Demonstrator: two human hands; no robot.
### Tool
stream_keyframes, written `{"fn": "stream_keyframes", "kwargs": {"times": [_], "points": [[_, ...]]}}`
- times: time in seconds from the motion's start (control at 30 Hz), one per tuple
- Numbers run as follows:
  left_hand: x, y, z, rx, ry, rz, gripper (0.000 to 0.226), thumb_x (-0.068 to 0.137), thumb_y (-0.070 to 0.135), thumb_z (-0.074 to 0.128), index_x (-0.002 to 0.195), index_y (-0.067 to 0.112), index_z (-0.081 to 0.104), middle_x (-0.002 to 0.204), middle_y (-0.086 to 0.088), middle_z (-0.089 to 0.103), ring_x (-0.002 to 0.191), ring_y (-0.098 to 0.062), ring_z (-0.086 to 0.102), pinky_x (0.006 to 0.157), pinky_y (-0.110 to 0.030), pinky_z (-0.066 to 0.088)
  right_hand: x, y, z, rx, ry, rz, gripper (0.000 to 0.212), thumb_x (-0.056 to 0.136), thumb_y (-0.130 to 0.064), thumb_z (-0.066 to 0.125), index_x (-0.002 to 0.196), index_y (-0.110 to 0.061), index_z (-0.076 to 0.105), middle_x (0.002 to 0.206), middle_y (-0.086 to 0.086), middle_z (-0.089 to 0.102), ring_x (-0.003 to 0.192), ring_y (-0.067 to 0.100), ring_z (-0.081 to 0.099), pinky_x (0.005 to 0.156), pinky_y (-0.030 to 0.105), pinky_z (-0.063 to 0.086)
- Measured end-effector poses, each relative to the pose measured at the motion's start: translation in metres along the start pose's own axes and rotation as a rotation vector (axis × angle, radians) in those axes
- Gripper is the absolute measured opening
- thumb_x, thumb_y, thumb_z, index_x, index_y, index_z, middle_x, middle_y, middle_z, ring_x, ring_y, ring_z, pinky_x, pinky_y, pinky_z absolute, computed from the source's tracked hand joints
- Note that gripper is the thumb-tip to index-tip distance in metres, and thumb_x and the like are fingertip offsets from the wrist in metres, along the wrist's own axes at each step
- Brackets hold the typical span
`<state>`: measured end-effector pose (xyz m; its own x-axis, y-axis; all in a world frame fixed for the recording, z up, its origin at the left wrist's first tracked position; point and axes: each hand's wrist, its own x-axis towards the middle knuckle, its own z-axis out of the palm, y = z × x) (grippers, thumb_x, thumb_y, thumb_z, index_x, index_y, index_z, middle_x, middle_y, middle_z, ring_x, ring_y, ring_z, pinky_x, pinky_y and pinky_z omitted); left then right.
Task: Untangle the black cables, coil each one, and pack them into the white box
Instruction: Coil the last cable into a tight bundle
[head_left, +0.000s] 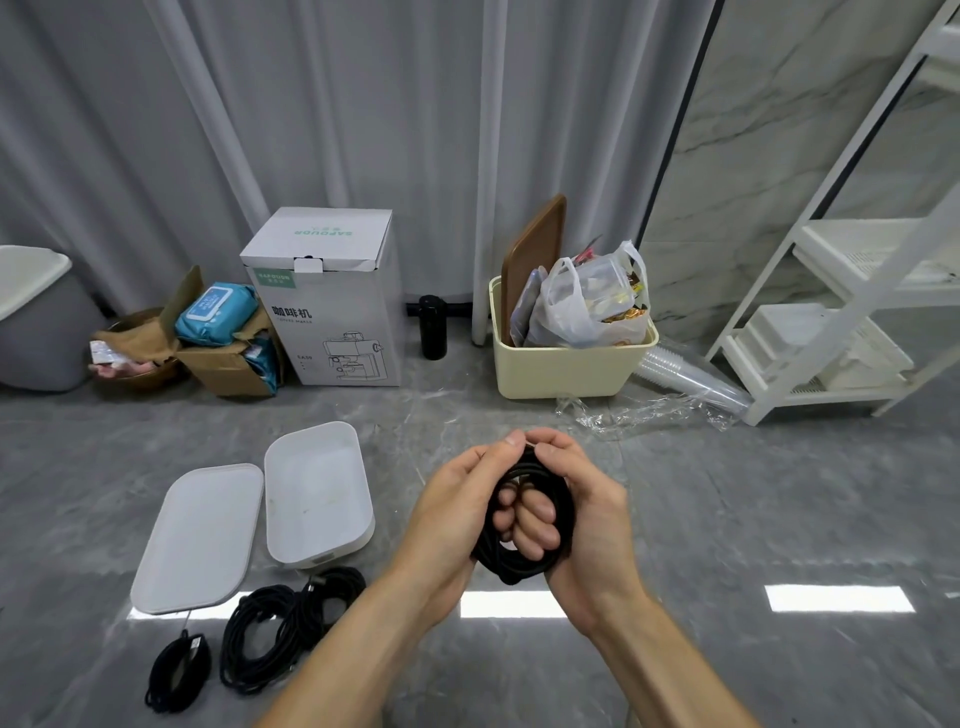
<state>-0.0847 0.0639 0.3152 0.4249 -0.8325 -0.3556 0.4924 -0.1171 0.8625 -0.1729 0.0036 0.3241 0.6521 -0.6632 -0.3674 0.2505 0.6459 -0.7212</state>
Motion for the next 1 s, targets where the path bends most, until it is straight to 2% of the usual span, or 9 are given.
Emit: {"fn": "stream_keyframes", "kwargs": {"times": [0.1, 0.27, 0.4, 0.53, 0.7, 0.77, 0.87, 0.93, 1.0], "points": [[-0.003, 0.004, 0.001, 0.035, -0.048, 0.03, 0.027, 0.087, 0.045, 0.061, 0.08, 0.022, 0.073, 0.07, -0.021, 0.059, 0.053, -0.028, 0.055, 0.056, -0.034, 0.044, 0.0, 0.0, 0.0, -0.01, 0.011, -0.013, 0.016, 0.094, -0.013, 0.043, 0.104, -0.008, 0.054, 0.045, 0.005, 0.031, 0.029, 0.015, 0.035, 0.033, 0.019, 0.022], [-0.004, 0.004, 0.005, 0.082, -0.033, 0.021, 0.041, 0.097, 0.047, 0.051, 0.095, 0.009, 0.066, 0.067, -0.017, 0.063, 0.052, -0.024, 0.059, 0.059, -0.034, 0.049, 0.001, -0.001, 0.0, -0.025, 0.032, -0.024, 0.015, 0.095, -0.013, 0.043, 0.105, -0.009, 0.054, 0.042, 0.003, 0.027, 0.027, 0.013, 0.032, 0.033, 0.019, 0.025], [-0.002, 0.003, 0.004, 0.106, 0.003, -0.063, 0.06, 0.099, 0.051, 0.045, 0.083, -0.001, 0.069, 0.067, -0.02, 0.063, 0.057, -0.027, 0.056, 0.068, -0.038, 0.049, 0.005, 0.002, -0.002, -0.032, 0.073, 0.004, 0.013, 0.095, -0.022, 0.051, 0.1, -0.01, 0.053, 0.04, 0.002, 0.025, 0.029, 0.014, 0.028, 0.036, 0.022, 0.024], [0.001, 0.003, 0.001, -0.029, -0.02, -0.06, 0.035, 0.1, 0.032, 0.05, 0.106, 0.001, 0.065, 0.062, -0.008, 0.053, 0.052, -0.015, 0.04, 0.056, -0.029, 0.038, 0.012, 0.001, -0.006, -0.002, 0.162, 0.041, 0.021, 0.094, -0.032, 0.059, 0.089, -0.013, 0.053, 0.036, -0.001, 0.022, 0.025, 0.011, 0.026, 0.03, 0.017, 0.018], [-0.001, 0.006, 0.004, -0.117, -0.03, -0.072, 0.011, 0.098, 0.02, 0.052, 0.105, 0.013, 0.058, 0.059, -0.004, 0.045, 0.051, -0.014, 0.037, 0.055, -0.029, 0.035, 0.016, 0.004, -0.012, 0.005, 0.183, 0.031, 0.029, 0.087, -0.035, 0.067, 0.076, -0.014, 0.05, 0.036, 0.001, 0.022, 0.029, 0.015, 0.028, 0.029, 0.017, 0.017], [-0.002, 0.007, 0.004, -0.071, -0.013, -0.065, 0.016, 0.098, 0.024, 0.053, 0.106, 0.013, 0.061, 0.06, -0.007, 0.047, 0.052, -0.015, 0.039, 0.057, -0.029, 0.037, 0.015, 0.003, -0.011, 0.014, 0.16, 0.033, 0.026, 0.089, -0.035, 0.065, 0.079, -0.013, 0.053, 0.036, 0.0, 0.022, 0.028, 0.014, 0.029, 0.029, 0.017, 0.017], [-0.003, 0.008, 0.0, 0.005, -0.029, -0.08, 0.035, 0.096, 0.042, 0.052, 0.106, 0.012, 0.067, 0.073, -0.012, 0.06, 0.055, -0.014, 0.051, 0.068, -0.03, 0.044, 0.013, 0.002, -0.007, 0.035, 0.126, 0.043, 0.027, 0.095, -0.036, 0.058, 0.08, -0.013, 0.055, 0.037, -0.002, 0.023, 0.026, 0.01, 0.025, 0.035, 0.02, 0.022], [-0.003, 0.007, -0.004, -0.007, -0.046, -0.103, 0.049, 0.091, 0.054, 0.049, 0.112, 0.012, 0.065, 0.078, -0.009, 0.065, 0.062, -0.015, 0.056, 0.076, -0.032, 0.047, 0.012, 0.001, -0.007, 0.083, 0.132, 0.052, 0.029, 0.096, -0.037, 0.056, 0.079, -0.014, 0.054, 0.038, -0.003, 0.023, 0.027, 0.009, 0.023, 0.034, 0.02, 0.025], [-0.004, 0.007, -0.006, -0.002, -0.051, -0.108, 0.054, 0.086, 0.057, 0.049, 0.113, 0.014, 0.066, 0.081, -0.005, 0.067, 0.069, -0.014, 0.059, 0.079, -0.034, 0.048, 0.014, 0.0, -0.01, 0.16, 0.149, 0.059, 0.03, 0.097, -0.037, 0.055, 0.077, -0.014, 0.051, 0.039, -0.003, 0.023, 0.028, 0.008, 0.022, 0.031, 0.019, 0.023]]}}
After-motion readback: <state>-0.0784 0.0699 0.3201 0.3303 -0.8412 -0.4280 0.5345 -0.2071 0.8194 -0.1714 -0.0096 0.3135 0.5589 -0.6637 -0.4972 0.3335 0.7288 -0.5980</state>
